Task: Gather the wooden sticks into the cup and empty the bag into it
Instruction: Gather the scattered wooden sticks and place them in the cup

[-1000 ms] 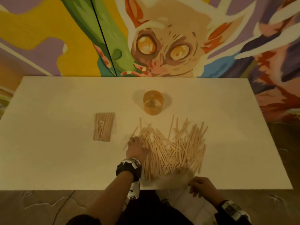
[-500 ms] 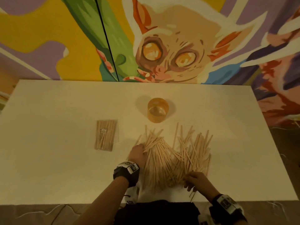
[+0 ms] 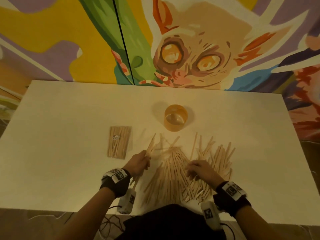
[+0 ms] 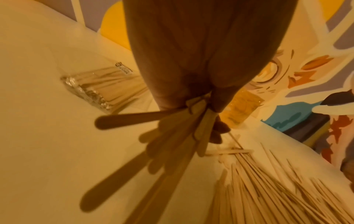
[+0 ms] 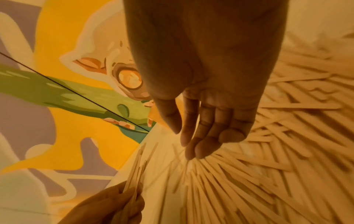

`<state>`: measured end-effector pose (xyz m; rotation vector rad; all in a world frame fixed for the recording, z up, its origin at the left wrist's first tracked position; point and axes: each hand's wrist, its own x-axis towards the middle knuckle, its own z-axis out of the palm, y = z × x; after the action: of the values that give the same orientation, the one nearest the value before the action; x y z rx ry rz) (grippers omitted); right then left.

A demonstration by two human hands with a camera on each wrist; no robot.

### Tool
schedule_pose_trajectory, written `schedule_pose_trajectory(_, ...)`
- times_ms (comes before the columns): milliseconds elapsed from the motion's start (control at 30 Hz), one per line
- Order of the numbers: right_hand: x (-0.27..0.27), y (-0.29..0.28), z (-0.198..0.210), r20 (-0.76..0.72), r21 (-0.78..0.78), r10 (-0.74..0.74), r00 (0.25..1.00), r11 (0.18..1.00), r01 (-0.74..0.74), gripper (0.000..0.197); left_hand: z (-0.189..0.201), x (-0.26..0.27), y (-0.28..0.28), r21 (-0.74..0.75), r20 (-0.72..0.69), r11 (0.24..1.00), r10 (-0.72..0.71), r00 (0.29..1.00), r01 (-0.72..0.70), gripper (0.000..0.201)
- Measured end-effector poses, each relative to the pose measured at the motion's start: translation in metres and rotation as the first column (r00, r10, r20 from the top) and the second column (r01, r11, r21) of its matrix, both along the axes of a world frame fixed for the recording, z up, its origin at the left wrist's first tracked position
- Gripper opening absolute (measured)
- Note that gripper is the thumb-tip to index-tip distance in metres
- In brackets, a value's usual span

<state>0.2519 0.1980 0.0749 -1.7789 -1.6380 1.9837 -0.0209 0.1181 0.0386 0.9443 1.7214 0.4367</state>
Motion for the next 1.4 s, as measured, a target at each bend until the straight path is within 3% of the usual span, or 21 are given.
schedule_pose_trajectory(100, -0.02, 0.017, 0.007, -0.043, 0.031, 0.038, 0.998, 0.999, -0.036, 0.019, 0.014, -0.004, -0.006, -0.012, 0.112, 1.0, 0.028, 0.993, -0.027, 0.02)
schedule_pose_trajectory(267, -0.047, 0.034, 0.015, -0.141, 0.033, -0.158, 0.977, 0.986, 0.164, 0.03, 0.034, 0.013, -0.012, -0.072, 0.347, 0.997, 0.044, 0.937, -0.02, 0.017)
schedule_pose_trajectory(367, -0.054, 0.038, 0.02, -0.172, -0.001, -0.162, 0.972, 0.986, 0.165, 0.039, 0.049, 0.032, -0.009, -0.112, 0.406, 0.993, 0.007, 0.914, 0.043, 0.016)
schedule_pose_trajectory(467, -0.054, 0.029, 0.021, -0.179, 0.047, -0.021, 0.984, 0.998, 0.03, 0.037, 0.057, 0.048, 0.0, -0.113, 0.354, 0.982, -0.104, 0.929, 0.153, 0.021)
schedule_pose_trajectory(567, -0.052, 0.017, 0.022, -0.192, 0.076, 0.039, 0.981, 0.997, -0.025, 0.034, 0.063, 0.058, 0.01, -0.013, 0.299, 0.963, -0.252, 0.92, 0.268, 0.018)
schedule_pose_trajectory(633, -0.049, 0.013, 0.024, -0.174, 0.101, 0.051, 0.983, 0.994, -0.034, 0.032, 0.063, 0.06, 0.015, 0.068, 0.18, 0.918, -0.396, 0.9, 0.391, 0.007)
schedule_pose_trajectory(667, -0.048, 0.013, 0.025, -0.173, 0.113, 0.066, 0.983, 0.993, -0.047, 0.028, 0.062, 0.061, 0.017, 0.081, 0.101, 0.898, -0.44, 0.892, 0.433, 0.013)
schedule_pose_trajectory(800, -0.047, 0.01, 0.031, -0.226, 0.085, 0.084, 0.971, 0.994, -0.066, 0.018, 0.054, 0.06, 0.027, 0.05, -0.161, 0.9, -0.421, 0.893, 0.434, 0.047)
schedule_pose_trajectory(933, -0.045, 0.008, 0.036, -0.311, -0.049, -0.005, 0.95, 0.999, -0.011, 0.024, 0.052, 0.063, 0.033, 0.078, -0.259, 0.883, -0.431, 0.864, 0.464, 0.072)
schedule_pose_trajectory(1067, -0.045, 0.006, 0.034, -0.357, -0.096, -0.04, 0.933, 0.995, 0.006, 0.02, 0.058, 0.071, 0.038, 0.043, -0.408, 0.847, -0.469, 0.783, 0.53, 0.077)
schedule_pose_trajectory(1200, -0.046, 0.002, 0.026, -0.365, -0.074, -0.062, 0.929, 0.997, 0.038, 0.013, 0.054, 0.079, 0.034, 0.05, -0.426, 0.828, -0.489, 0.762, 0.559, 0.083)
schedule_pose_trajectory(1400, -0.04, -0.004, 0.018, -0.348, -0.12, -0.144, 0.926, 0.987, 0.108, 0.018, 0.044, 0.071, 0.034, 0.109, -0.26, 0.851, -0.475, 0.841, 0.514, 0.074)
